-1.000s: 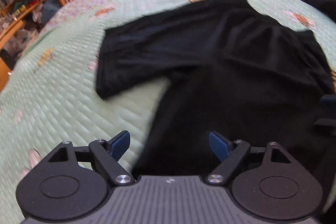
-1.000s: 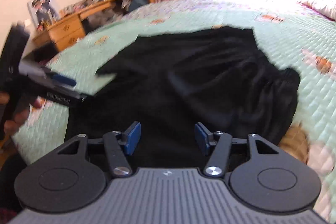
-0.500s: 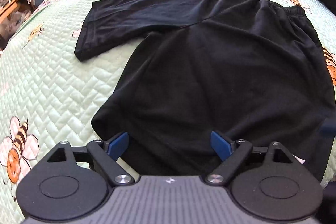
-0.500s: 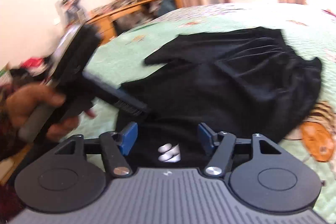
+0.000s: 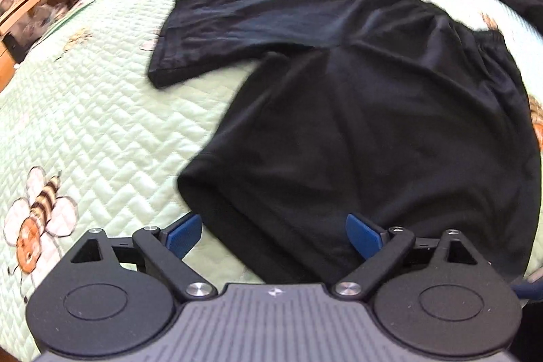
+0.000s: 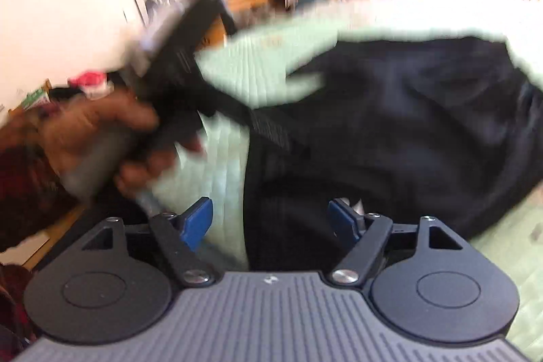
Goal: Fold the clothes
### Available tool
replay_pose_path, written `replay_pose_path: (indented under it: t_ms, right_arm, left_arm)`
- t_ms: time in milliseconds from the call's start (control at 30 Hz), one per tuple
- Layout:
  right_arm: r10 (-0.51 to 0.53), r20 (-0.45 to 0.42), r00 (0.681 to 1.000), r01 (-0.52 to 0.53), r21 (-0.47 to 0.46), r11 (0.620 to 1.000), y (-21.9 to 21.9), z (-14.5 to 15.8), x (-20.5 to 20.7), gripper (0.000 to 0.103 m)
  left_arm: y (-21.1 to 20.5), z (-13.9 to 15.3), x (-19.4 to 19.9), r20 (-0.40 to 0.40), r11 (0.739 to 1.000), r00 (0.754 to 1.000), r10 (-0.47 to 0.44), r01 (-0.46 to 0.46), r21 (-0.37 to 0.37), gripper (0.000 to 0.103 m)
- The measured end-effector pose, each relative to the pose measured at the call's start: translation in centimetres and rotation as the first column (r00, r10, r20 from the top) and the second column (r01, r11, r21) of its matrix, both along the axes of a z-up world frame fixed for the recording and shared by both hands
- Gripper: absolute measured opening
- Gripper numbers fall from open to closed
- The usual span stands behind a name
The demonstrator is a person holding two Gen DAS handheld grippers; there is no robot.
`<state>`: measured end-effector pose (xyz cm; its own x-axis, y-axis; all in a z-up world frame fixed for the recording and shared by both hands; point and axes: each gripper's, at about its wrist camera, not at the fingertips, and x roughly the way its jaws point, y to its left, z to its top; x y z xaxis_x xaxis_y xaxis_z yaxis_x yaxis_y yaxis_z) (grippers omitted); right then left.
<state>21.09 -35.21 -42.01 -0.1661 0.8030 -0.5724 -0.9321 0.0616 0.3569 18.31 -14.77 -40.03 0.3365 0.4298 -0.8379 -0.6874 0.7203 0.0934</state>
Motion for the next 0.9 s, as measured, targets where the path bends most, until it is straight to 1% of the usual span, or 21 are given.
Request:
replay_pose_path:
  t_ms: [100,200,267,333,467,500,533,567,633,667,733,800,833,900]
  right_arm:
    - [-0.028,-0.091,0.995,0.028,0.003,1.000,-0.8,-1.9,0.5,0.076]
    - [-0.013,-0.130,0.991,0.018,0.036,0.999,-1.6,-1.2,1.1,0.076]
    - [-0.010,-0.138,0.990,0.020,0.072,0.997,-2.3,-0.6,1.3,0.076]
    - [-0.008,-0.139,0.990,0.024,0.114,0.993,-3.2,0.1,1.4,0.076]
    - [-0.012,-0.147,0.989,0.038,0.176,0.984,-4.0,0.9,2.3,0.076]
    - [-0.020,-0.142,0.990,0.043,0.165,0.985,-4.0,0.5,2.6,0.077]
    - [-0.029,-0.136,0.990,0.047,0.127,0.991,-3.8,0.0,2.7,0.081]
    - [-0.038,-0.140,0.989,0.050,0.084,0.995,-3.7,-0.7,2.9,0.081]
    - [-0.055,-0.148,0.988,0.055,0.000,0.998,-3.5,-2.2,3.3,0.080]
    - [-0.052,-0.169,0.984,0.054,0.008,0.999,-3.9,-2.1,3.5,0.080]
    - [-0.047,-0.210,0.977,0.053,0.024,0.998,-4.6,-2.0,4.2,0.080]
    - [-0.083,-0.204,0.975,0.098,0.065,0.993,-4.9,-1.1,5.5,0.080]
    - [-0.102,-0.201,0.974,0.121,0.085,0.989,-5.0,-0.6,6.1,0.080]
    - [-0.138,-0.197,0.971,0.165,0.126,0.978,-5.4,0.3,7.4,0.080]
  left_arm:
    - [-0.3,1.3,-1.5,0.049,1.000,0.999,0.011,-0.012,0.013,0.093]
    - [-1.0,2.4,-2.2,0.117,0.999,0.993,-0.033,0.036,-0.018,0.093]
    - [-1.8,2.9,-2.1,0.148,0.997,0.987,-0.070,0.072,-0.010,0.094]
    - [-2.5,2.7,-1.4,0.138,0.995,0.986,-0.098,0.099,-0.002,0.095]
    - [-3.7,1.0,0.4,0.103,0.986,0.982,-0.156,0.160,-0.039,0.095]
    - [-4.1,0.5,0.8,0.082,0.983,0.981,-0.174,0.178,-0.040,0.095]
    - [-4.7,-0.2,1.2,0.050,0.981,0.981,-0.188,0.190,-0.037,0.095]
    - [-5.1,-0.8,1.5,0.019,0.979,0.980,-0.200,0.201,-0.033,0.095]
    - [-5.9,-1.7,1.6,-0.012,0.975,0.976,-0.219,0.219,-0.024,0.097]
    - [-5.9,-1.7,1.5,-0.008,0.976,0.976,-0.219,0.219,-0.020,0.100]
    - [-5.4,-1.8,1.2,0.000,0.979,0.980,-0.201,0.201,-0.038,0.102]
    - [-5.0,-1.4,0.9,0.024,0.983,0.984,-0.176,0.177,-0.056,0.099]
    - [-5.0,-1.0,0.7,0.037,0.984,0.985,-0.168,0.169,-0.046,0.097]
    - [-5.5,-0.2,0.4,0.064,0.985,0.984,-0.168,0.170,-0.019,0.097]
